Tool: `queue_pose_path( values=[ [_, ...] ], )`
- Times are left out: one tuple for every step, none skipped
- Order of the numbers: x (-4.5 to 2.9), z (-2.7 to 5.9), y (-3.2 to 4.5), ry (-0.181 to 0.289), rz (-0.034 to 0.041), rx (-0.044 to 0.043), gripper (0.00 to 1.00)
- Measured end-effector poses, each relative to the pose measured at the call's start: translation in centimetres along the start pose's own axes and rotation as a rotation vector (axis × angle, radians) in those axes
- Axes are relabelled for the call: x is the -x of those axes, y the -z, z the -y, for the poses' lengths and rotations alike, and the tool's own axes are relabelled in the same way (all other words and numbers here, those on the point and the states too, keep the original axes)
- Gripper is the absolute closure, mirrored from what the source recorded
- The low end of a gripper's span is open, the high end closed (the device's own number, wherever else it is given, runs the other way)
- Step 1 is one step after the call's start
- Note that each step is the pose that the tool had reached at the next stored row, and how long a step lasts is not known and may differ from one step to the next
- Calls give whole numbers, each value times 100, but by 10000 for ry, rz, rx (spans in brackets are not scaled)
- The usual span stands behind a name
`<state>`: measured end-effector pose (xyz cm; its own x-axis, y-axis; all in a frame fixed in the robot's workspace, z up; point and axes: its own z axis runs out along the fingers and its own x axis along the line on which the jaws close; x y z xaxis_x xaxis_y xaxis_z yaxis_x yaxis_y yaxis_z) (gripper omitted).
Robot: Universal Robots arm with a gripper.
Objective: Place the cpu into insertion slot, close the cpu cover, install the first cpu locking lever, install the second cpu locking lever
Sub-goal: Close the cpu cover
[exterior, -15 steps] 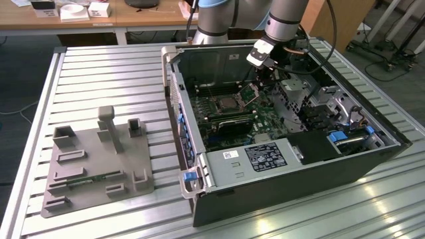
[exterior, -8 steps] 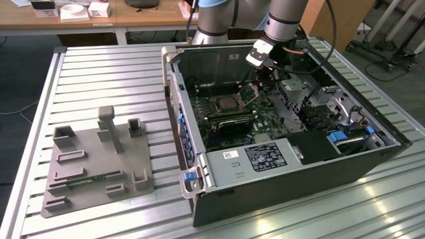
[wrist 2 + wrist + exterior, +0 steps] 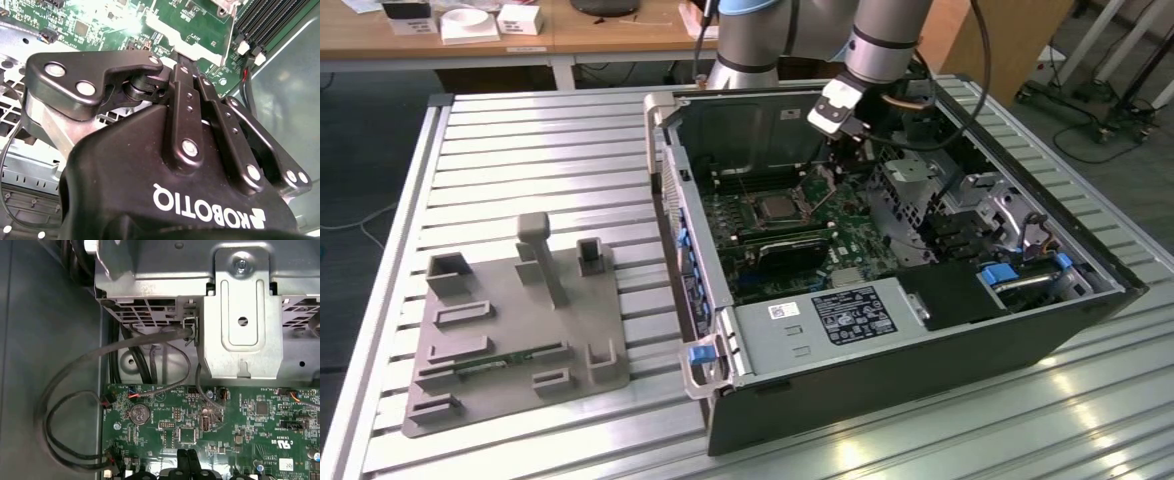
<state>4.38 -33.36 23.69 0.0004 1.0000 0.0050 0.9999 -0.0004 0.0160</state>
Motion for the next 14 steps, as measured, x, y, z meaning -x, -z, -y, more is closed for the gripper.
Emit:
queue_pose_path(
  values=[
    [0, 5, 0, 0, 0, 0, 90],
    [0, 11, 0, 0, 0, 0, 90],
    [0, 19, 0, 0, 0, 0, 90],
    [-1, 29, 0, 0, 0, 0, 90],
    [-1, 41, 1, 1, 0, 0, 90],
    [-1, 54, 1, 0, 0, 0, 90],
    [0, 67, 1, -1, 0, 0, 90],
    [0, 78, 1, 0, -1, 0, 90],
    [0, 86, 1, 0, -1, 1, 90],
    [0, 93, 1, 0, -1, 0, 90],
    [0, 99, 2, 0, 0, 0, 90],
    [0, 104, 2, -1, 0, 0, 90],
    [0, 109, 2, 0, 0, 0, 90],
    [0, 114, 2, 0, 0, 1, 90]
  ],
)
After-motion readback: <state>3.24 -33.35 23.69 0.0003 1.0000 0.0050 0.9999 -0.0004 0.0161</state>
